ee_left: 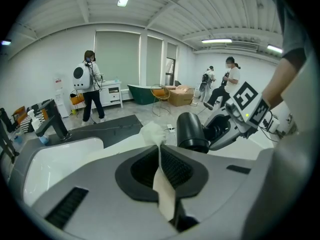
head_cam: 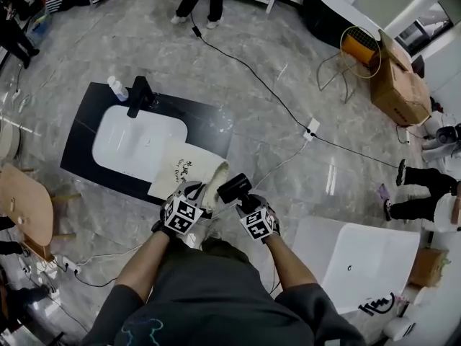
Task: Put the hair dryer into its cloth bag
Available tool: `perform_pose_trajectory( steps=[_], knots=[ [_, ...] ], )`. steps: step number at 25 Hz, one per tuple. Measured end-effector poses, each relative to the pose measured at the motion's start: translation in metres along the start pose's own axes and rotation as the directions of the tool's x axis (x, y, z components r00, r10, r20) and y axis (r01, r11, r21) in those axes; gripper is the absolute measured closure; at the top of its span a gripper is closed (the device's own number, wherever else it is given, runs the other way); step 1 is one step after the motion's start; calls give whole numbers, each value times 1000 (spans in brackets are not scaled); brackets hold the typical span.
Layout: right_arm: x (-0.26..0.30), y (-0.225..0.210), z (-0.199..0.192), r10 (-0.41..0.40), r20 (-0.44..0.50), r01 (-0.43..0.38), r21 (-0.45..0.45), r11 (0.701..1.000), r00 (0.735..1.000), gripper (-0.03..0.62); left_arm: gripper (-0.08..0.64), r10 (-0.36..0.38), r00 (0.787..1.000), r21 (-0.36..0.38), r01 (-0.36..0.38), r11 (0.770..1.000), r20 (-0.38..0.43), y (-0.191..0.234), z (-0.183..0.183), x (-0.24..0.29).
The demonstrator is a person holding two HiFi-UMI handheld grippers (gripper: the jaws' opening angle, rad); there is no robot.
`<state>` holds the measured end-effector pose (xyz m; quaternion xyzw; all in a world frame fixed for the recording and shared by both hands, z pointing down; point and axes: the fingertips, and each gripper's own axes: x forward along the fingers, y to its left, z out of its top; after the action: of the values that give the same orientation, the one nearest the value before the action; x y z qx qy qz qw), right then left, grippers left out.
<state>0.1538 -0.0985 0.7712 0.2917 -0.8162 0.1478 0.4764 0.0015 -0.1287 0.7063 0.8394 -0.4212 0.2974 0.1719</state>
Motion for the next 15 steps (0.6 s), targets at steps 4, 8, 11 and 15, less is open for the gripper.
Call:
perform_pose_trajectory(
  steps=[4, 8, 11, 15],
  knots=[
    [24, 14, 20, 65, -30, -68, -88, 994, 997, 354, 545, -10, 1000, 4, 10, 1000, -1, -3, 0, 0],
    [44, 24, 42, 115, -58, -123, -176, 977, 992, 354, 545, -23, 1000, 3, 23, 1000, 1, -7, 0, 1],
    [57, 29, 55, 141, -84, -156, -222, 962, 987, 354, 545, -37, 999, 3, 37, 999, -3, -11, -5, 0],
    [69, 38, 67, 182, -124, -211, -289, 934, 975, 354, 546, -56, 998, 8, 56, 998, -11, -16, -12, 1]
  ],
)
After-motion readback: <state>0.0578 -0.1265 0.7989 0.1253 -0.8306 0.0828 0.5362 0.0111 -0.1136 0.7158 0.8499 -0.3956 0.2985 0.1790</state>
